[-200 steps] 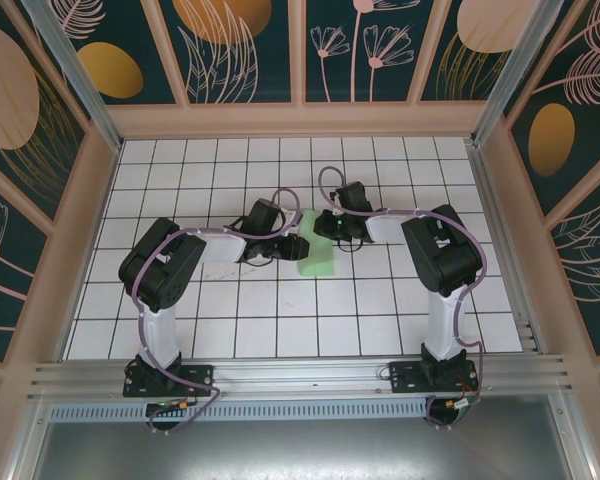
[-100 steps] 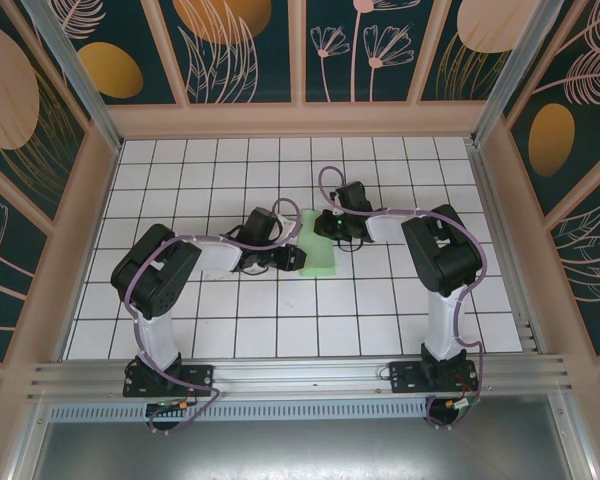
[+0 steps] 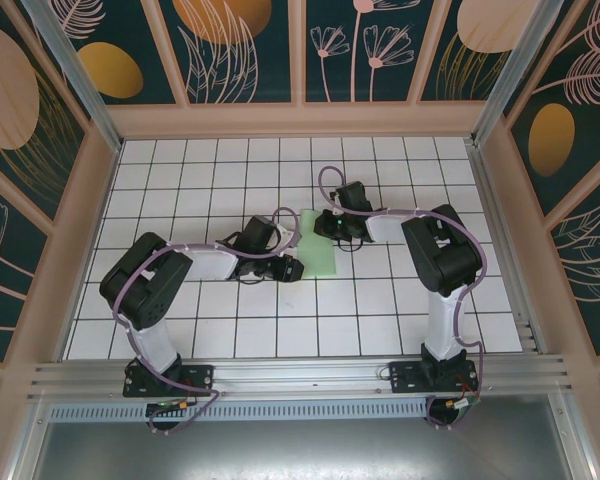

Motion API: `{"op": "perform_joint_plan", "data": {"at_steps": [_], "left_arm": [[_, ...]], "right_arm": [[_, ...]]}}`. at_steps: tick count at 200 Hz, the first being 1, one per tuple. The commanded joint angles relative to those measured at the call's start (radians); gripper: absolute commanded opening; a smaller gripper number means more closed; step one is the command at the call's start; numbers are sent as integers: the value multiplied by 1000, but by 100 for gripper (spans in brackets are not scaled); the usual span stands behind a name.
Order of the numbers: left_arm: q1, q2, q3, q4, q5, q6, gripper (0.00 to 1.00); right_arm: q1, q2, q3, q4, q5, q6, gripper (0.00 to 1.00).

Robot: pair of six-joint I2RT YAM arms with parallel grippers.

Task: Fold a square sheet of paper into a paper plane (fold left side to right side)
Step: First fold the square sheet of paper in half at the center of the table.

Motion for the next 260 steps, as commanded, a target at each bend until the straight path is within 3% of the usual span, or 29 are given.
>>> {"op": "perform_joint_plan", "data": {"at_steps": [1, 49, 78, 155, 207, 244, 260], "left_arm": [[-6, -16, 71, -22, 28, -34, 29], [-5, 112, 171, -17, 4, -29, 28], [-5, 131, 125, -3, -10, -30, 28], [-6, 25, -28, 89, 39, -85, 29], [-5, -69, -40, 126, 144, -100, 32], [29, -100, 12, 110, 133, -141, 34], [73, -72, 48, 115, 115, -170, 34]], "right_arm": [[-14, 45, 3, -81, 26, -22, 13], [-14, 36, 4, -83, 23, -25, 13], [-12, 34, 4, -84, 21, -25, 13], [-14, 32, 12, -80, 21, -31, 13], [-15, 36, 38, -76, 8, -35, 14], [-15, -1, 58, -56, -9, -52, 16], [-20, -29, 64, -60, -2, -66, 24]]}}
